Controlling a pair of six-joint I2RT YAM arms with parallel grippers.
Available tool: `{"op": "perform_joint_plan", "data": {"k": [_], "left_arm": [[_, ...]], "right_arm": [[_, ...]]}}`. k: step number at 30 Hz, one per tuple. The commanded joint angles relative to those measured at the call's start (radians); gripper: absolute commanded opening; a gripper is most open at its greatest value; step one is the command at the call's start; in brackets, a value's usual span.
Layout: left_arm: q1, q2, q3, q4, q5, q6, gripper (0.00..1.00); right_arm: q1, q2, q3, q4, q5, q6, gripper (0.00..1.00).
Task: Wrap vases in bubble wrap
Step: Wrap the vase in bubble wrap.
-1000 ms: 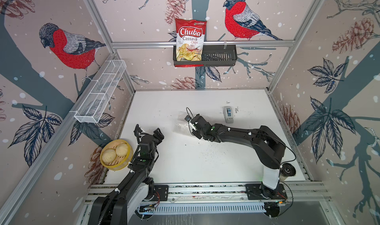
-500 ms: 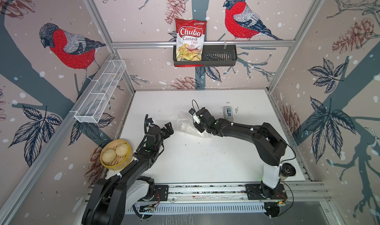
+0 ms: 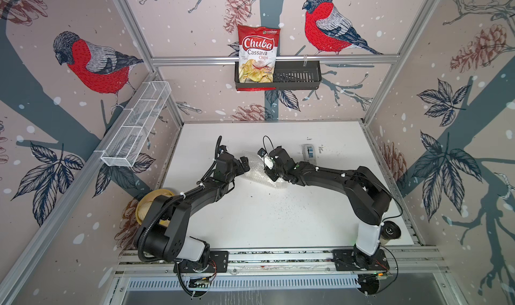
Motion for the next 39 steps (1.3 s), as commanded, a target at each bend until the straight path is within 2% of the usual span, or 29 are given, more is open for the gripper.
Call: {"op": "perform_joint_plan", "data": {"k": [1, 6, 12, 18, 21, 27, 31, 39], "left_arm": [[0.000, 0.049, 0.043, -0.014, 0.023, 0.005, 0.98], [0.000, 0.146, 0.127, -0.059, 0.023, 0.008, 0.97], [0.000, 0.276, 0.248, -0.176, 0.017, 0.015, 0.96], [0.000, 0.335, 0.300, -0.249, -0.010, 0.009, 0.95], [0.000, 0.345, 0.311, -0.268, -0.020, 0.008, 0.95], [0.000, 0.343, 0.321, -0.311, -0.059, 0.009, 0.95], [0.000, 0.338, 0.321, -0.313, -0.058, 0.009, 0.95], [0.008, 0.335, 0.329, -0.329, -0.063, 0.007, 0.95]], "right_arm": [[0.000, -0.014, -0.003, 0.029, -0.022, 0.003, 0.41], [-0.007, -0.048, -0.017, 0.026, -0.006, -0.002, 0.42], [-0.023, -0.169, -0.070, 0.002, 0.066, 0.025, 0.44], [0.043, -0.301, -0.179, 0.005, -0.054, 0.075, 0.49], [0.086, -0.271, -0.196, 0.031, -0.085, 0.062, 0.68], [0.104, -0.116, -0.127, 0.017, -0.039, -0.022, 0.87], [0.089, -0.071, -0.091, 0.014, -0.002, -0.054, 0.99], [0.045, -0.018, -0.064, 0.000, -0.079, -0.060, 0.99]]}}
